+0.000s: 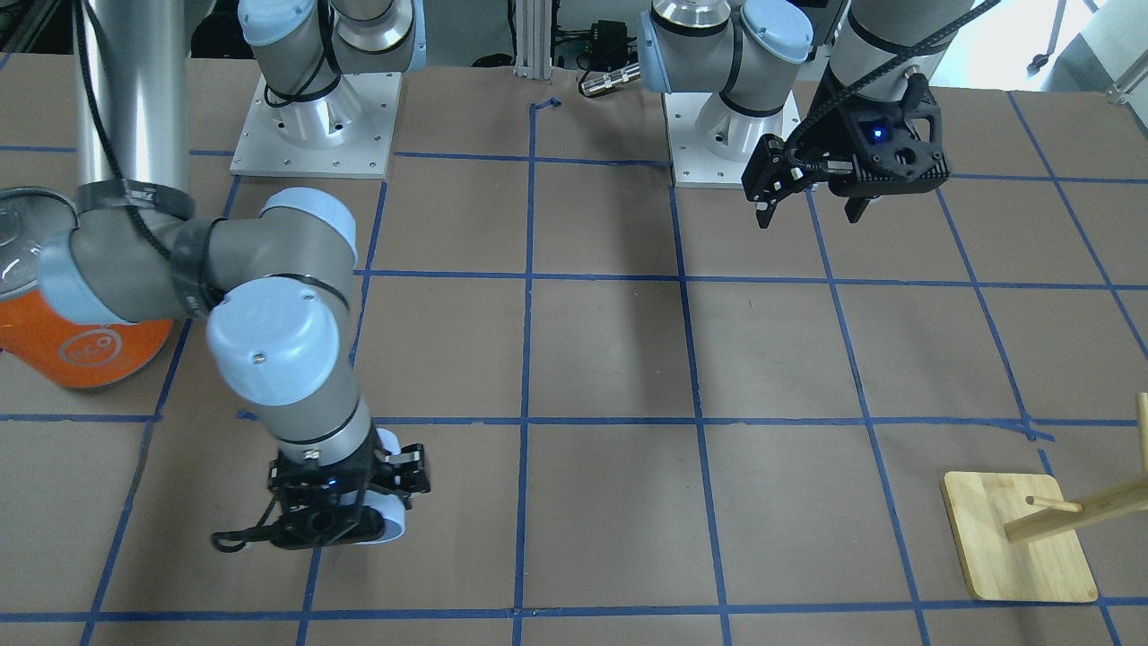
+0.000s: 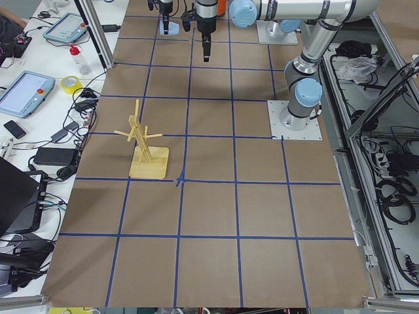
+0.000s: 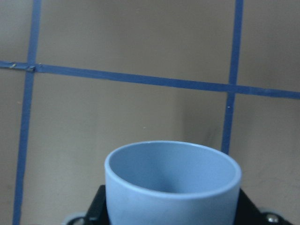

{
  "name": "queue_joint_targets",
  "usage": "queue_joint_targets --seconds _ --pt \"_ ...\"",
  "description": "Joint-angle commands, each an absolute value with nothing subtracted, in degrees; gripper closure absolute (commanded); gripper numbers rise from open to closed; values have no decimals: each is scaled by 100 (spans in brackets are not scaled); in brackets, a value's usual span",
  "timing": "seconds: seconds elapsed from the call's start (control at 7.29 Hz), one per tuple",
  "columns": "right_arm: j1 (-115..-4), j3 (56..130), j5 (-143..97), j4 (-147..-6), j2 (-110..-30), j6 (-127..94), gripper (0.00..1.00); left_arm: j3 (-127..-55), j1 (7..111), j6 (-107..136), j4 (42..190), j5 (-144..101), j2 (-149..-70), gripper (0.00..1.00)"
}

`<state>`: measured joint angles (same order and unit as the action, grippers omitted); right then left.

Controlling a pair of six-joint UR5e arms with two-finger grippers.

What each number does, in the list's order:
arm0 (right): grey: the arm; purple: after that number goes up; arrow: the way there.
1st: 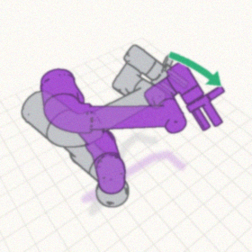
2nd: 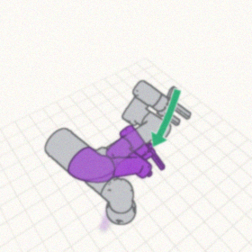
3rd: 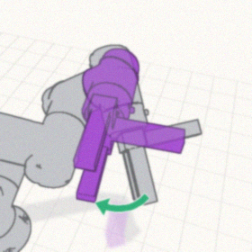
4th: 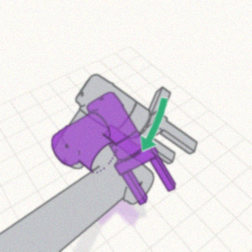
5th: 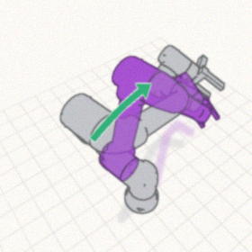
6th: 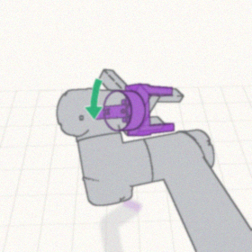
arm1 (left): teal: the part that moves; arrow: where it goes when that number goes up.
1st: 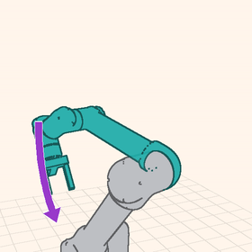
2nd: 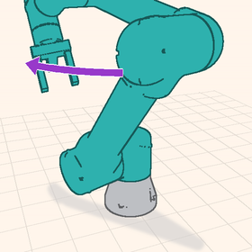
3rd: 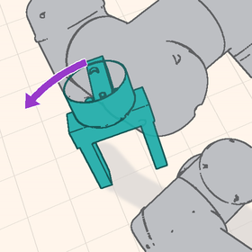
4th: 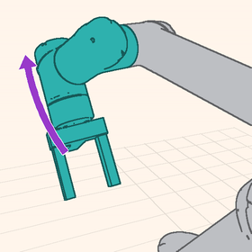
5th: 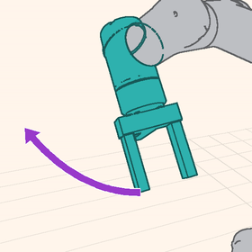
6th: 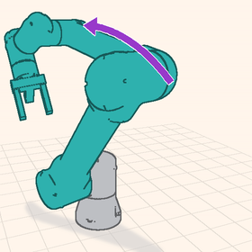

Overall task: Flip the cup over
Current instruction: 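Carry the white cup with the right gripper toward the left gripper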

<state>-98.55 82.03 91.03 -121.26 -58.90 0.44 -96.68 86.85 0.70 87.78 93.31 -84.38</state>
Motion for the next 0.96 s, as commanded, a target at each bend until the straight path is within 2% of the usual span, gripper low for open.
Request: queue_joint_targets --seconds 0.0,0.41,0.82 --pt "-10597 8218 9062 -12190 -5827 26 100 -9668 8666 70 8771 9325 -8437 0" --pt "-11257 8218 9149 -12260 -5748 1214 100 -9668 8666 70 8771 9325 -8437 0" --pt "-11434 8751 9062 -13559 -5537 2956 100 -9668 8657 62 8771 9334 -8437 0"
